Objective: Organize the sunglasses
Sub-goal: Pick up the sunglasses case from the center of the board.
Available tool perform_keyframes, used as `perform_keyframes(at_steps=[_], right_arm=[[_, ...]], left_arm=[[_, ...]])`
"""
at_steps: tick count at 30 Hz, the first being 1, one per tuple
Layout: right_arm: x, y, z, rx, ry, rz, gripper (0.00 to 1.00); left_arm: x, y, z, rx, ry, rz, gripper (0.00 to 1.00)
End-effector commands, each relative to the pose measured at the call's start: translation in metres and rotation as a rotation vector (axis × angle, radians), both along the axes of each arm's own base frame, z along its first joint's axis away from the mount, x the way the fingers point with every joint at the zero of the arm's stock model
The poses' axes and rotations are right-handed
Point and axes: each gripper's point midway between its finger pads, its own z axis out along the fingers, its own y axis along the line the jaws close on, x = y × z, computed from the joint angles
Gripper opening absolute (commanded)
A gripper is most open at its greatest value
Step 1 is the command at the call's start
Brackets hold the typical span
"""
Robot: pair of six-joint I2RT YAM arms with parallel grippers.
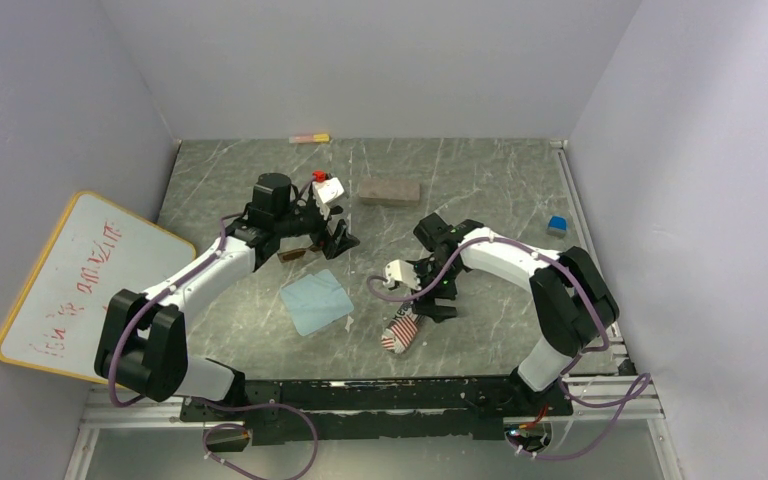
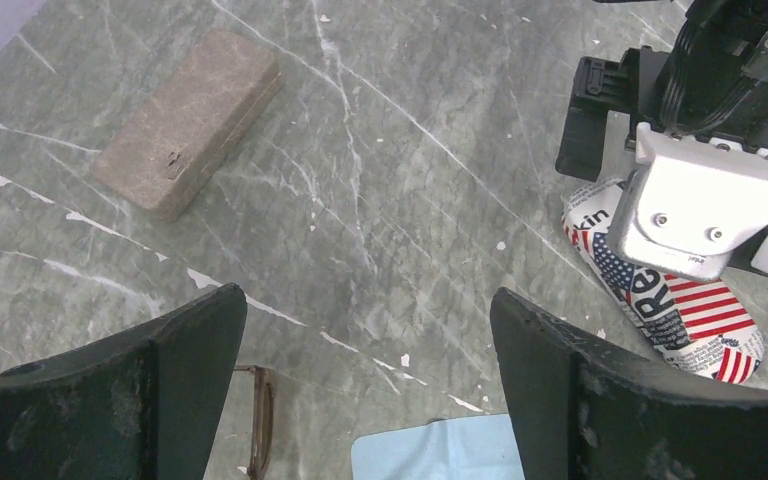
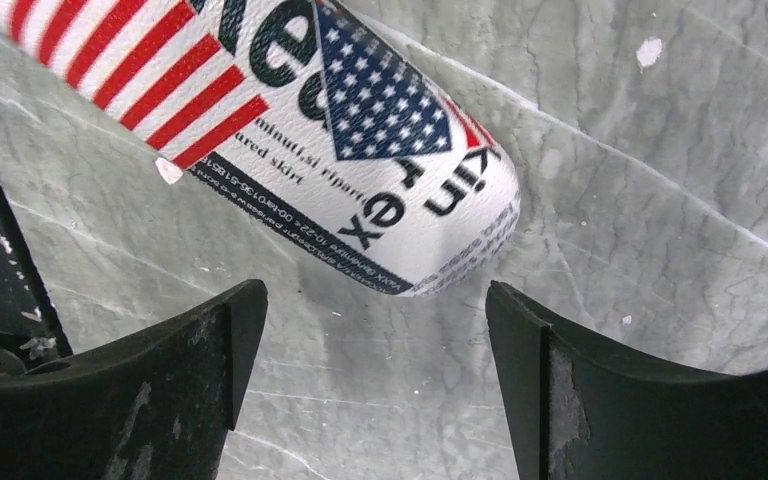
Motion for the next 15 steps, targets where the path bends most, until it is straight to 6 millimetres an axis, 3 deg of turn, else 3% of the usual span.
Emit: perform_keyframes(at_steps=[1, 8, 15], right_arm=[[-0.007, 0.014, 0.011, 0.054, 0.039, 0.043, 0.84], [-0.011, 0.020, 0.009, 0.066, 0.036, 0.052, 0.81], [0.007, 0.016, 0.028, -0.004, -0.147, 0.129, 0.90]], left_arm=[[-0.002, -0.002, 0.016, -0.038, -0.031, -0.003, 0.96], [-0.002, -0.002, 0.016, -0.040, -0.030, -0.004, 0.96], [0.000, -0.002, 0.019, -0.041, -0.016, 0.009, 0.96]])
